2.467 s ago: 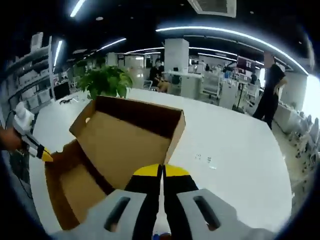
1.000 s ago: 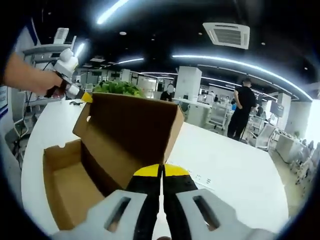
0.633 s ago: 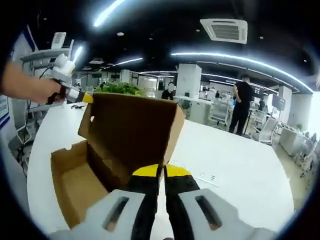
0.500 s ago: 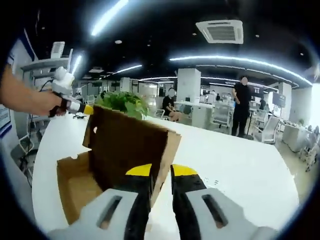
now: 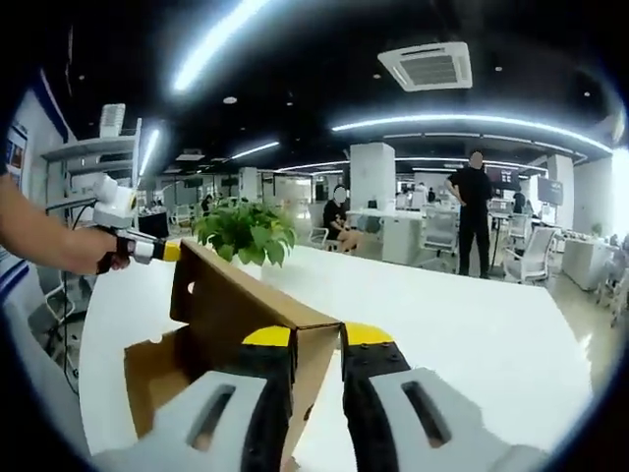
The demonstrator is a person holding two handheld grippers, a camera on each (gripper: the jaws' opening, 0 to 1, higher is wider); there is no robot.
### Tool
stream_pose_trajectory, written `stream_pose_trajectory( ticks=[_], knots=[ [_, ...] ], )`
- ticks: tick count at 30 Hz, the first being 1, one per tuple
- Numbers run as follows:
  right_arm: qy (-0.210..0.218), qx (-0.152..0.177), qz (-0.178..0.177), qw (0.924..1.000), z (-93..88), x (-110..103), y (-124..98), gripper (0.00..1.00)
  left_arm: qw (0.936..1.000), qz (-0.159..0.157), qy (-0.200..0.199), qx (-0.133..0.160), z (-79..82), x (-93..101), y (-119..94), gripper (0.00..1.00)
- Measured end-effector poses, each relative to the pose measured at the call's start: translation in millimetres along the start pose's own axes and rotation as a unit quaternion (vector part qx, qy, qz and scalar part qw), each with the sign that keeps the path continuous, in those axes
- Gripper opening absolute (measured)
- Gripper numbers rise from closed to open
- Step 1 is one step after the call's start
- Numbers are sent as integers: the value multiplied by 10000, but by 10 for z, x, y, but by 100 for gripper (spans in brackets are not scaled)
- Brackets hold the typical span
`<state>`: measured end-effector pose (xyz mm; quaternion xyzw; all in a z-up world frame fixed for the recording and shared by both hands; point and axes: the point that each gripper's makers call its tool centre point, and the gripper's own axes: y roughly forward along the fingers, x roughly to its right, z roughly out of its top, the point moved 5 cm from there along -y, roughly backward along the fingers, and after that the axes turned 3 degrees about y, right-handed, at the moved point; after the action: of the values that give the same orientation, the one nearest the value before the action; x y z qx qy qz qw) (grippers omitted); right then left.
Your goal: Operate the shoe box by opening the lid, removing the specified soft item, and placing it in the target area until the item is outside and the box remains undamaged.
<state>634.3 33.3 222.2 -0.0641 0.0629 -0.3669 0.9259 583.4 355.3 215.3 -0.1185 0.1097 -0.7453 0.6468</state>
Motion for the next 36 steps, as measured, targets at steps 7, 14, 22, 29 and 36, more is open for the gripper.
stream_pose_trajectory(
  ticks=[7,14,22,29,36],
  knots=[
    [884,-302,623,9937,-85,-30,28,31,9986,-297,-377,-217,-85,64,-19,3],
    [1175,-201,648,9908,-45,-9,23,34,9959,-410,-802,-78,-88,117,-70,10],
    [1721,-23,663,9828,-9,-107,-54,39,9878,-1029,-1164,39,-48,285,-200,40],
    [1906,35,673,9794,4,-183,-124,40,9834,-1285,-1274,85,-55,349,-349,49],
    [1993,65,639,9778,1,-291,-219,40,9811,-1381,-1357,17,-81,402,-464,50]
  ],
)
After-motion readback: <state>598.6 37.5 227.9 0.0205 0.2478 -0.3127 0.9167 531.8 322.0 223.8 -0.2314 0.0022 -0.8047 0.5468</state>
